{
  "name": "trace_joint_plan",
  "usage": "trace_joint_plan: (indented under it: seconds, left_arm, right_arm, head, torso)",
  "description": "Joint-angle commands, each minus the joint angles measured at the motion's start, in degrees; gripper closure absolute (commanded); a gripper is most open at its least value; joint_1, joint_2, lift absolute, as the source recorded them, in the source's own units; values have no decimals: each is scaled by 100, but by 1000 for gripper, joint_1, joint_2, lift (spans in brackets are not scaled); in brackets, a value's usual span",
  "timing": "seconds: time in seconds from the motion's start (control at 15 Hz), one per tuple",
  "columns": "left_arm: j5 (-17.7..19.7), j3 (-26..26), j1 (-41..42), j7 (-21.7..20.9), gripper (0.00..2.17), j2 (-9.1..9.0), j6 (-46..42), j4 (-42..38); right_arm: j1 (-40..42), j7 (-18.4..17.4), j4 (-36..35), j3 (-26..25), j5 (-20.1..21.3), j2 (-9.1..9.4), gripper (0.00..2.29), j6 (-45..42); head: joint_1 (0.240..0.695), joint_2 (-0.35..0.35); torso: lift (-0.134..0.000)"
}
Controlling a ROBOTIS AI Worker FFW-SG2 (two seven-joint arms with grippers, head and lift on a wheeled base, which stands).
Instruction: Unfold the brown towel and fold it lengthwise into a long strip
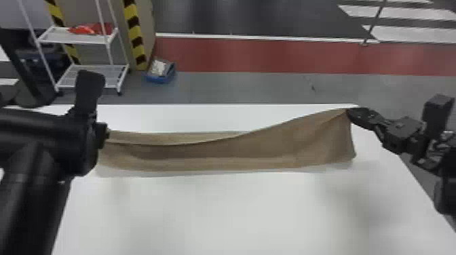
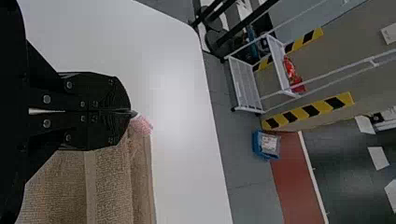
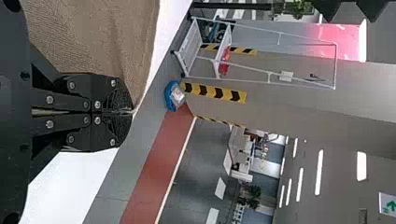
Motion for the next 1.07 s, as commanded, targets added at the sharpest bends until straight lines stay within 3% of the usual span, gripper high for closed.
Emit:
trace_joint_plan:
  seconds: [0.0,0.07,0.27,0.4,0.53,0.67,0.87,1.0]
  left_arm:
    - [-2,-66,-99,-27,188,14,-298,305]
    - [-72,-66,-108,-53,-1,23,-298,366]
    - [-565,-128,-99,-177,29,49,-439,718]
    - [-591,-57,-56,-220,29,111,-1300,973]
    - [-327,312,24,-695,29,137,-1757,1017]
    - [244,699,111,-1091,33,225,-1810,1025]
    - [358,1015,199,-1512,36,251,-1880,1219]
    - [692,1279,270,-1802,60,260,-2126,1324]
  right_arm:
    - [-127,-156,312,303,105,12,1359,-133]
    - [-171,-261,400,400,123,21,1359,-203]
    - [-356,-463,707,576,123,30,1359,-414]
    - [-356,-543,734,576,123,30,1359,-449]
    - [-356,-543,769,576,114,30,1359,-520]
    - [-347,-578,813,576,114,47,1355,-520]
    - [-320,-710,910,637,87,74,1187,-730]
    - [-294,-701,910,646,105,109,1045,-730]
  head:
    - [695,-67]
    - [694,-60]
    - [695,-48]
    - [695,-28]
    - [695,-23]
    - [692,-24]
    - [695,-21]
    - [695,-15]
  torso:
    - [-113]
    - [-113]
    - [-113]
    - [-113]
    - [-113]
    - [-113]
    - [-113]
    - [-113]
